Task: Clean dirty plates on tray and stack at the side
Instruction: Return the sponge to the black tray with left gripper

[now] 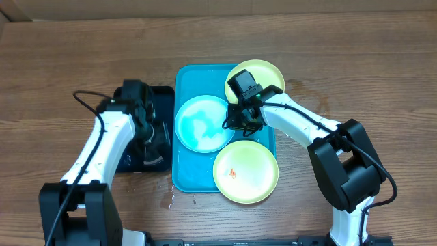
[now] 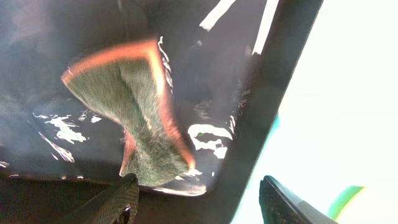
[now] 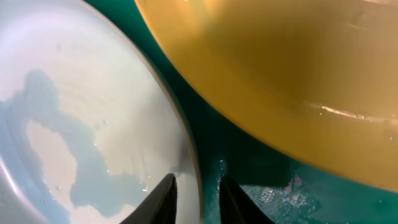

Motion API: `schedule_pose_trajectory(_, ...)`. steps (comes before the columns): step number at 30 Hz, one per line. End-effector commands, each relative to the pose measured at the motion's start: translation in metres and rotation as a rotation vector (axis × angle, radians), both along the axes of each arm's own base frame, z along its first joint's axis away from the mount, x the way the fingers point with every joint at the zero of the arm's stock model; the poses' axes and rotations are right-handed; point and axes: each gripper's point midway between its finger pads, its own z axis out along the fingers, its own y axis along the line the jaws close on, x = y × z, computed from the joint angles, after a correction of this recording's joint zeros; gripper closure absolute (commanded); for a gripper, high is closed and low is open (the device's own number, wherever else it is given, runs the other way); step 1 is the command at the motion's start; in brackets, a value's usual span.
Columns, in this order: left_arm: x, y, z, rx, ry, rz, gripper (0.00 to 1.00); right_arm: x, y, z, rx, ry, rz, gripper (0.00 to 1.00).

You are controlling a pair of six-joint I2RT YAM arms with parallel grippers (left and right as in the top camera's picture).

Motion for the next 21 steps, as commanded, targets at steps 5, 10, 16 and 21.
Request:
schedule_pose_trajectory(5,0.025,-0.005,0.129,-0.038,-0.343,-0.015,0.33,-0.003,0.001,-0.002,0.002,0.005,0.004,0.74)
schedule_pose_trajectory(10,0.009,-0.004,0.182,-0.041,-0.515,-0.018,0.29,-0.001,0.002,-0.005,0.003,0.003,0.004,0.82)
schedule_pose_trajectory(16,-0.013,0.006,0.206,0.01,-0.593,-0.001,0.02,-0.003,0.002,-0.012,-0.005,0.016,0.004,0.84)
schedule_pose_trajectory(21,-0.02,0.009,0.206,0.032,-0.585,0.0,0.0,-0.004,0.001,-0.015,-0.01,0.024,0.004,0.96)
